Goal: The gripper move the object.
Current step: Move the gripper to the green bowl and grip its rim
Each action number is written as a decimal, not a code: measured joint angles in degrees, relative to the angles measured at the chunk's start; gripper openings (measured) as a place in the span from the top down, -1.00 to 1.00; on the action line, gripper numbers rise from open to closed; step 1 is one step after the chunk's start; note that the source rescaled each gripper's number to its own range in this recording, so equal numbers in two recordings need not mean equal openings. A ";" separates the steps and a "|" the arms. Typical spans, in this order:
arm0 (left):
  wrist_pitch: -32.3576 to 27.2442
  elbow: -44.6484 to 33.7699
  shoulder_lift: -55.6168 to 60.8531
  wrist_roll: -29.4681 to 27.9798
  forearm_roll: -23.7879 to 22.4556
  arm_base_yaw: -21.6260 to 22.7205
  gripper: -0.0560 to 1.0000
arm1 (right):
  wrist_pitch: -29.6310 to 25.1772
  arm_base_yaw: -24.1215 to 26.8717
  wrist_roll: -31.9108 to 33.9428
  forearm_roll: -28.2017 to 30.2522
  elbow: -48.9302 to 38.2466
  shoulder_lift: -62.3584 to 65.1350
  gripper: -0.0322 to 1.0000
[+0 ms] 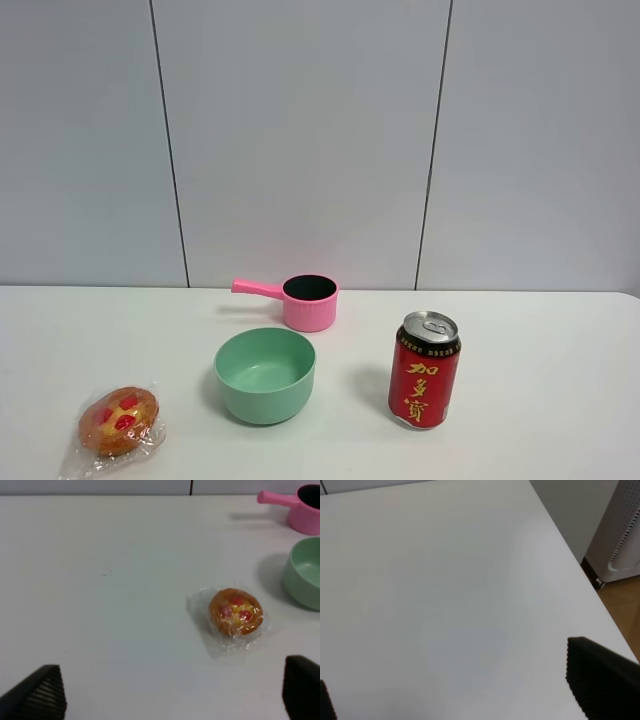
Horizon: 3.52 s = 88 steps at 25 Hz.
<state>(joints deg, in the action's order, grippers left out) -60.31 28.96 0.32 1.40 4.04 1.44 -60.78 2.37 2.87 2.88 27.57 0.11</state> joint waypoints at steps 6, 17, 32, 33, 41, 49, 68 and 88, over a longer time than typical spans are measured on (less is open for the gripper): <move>0.00 0.00 0.00 0.00 0.00 0.00 -1.00 | 0.00 0.00 0.00 0.00 0.00 0.00 -1.00; 0.00 0.00 0.00 0.00 0.00 0.00 -1.00 | 0.00 0.00 0.00 0.00 0.00 0.00 -1.00; 0.00 0.00 0.00 0.00 0.00 0.00 -1.00 | 0.00 0.00 0.00 0.00 0.00 0.00 -1.00; 0.00 0.00 0.00 0.00 0.00 0.00 -1.00 | 0.00 0.00 0.00 0.00 0.00 0.00 -1.00; 0.00 0.00 0.00 0.00 0.00 0.00 -1.00 | 0.00 0.00 0.00 0.00 0.00 0.00 -1.00; 0.00 0.00 0.00 0.00 0.00 0.00 -1.00 | 0.39 0.00 -3.34 -1.87 0.29 0.01 -1.00; 0.00 0.00 0.00 0.00 0.00 0.00 -1.00 | 9.30 -8.91 -35.97 -23.70 47.15 -55.04 -1.00; 0.00 0.00 0.00 0.00 0.00 0.00 -1.00 | -0.40 -37.17 -15.12 -5.77 90.86 -117.97 -1.00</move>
<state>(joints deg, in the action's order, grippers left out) -60.31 28.96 0.32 1.40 4.04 1.44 -61.18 -34.80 -12.25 -2.89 118.43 -117.86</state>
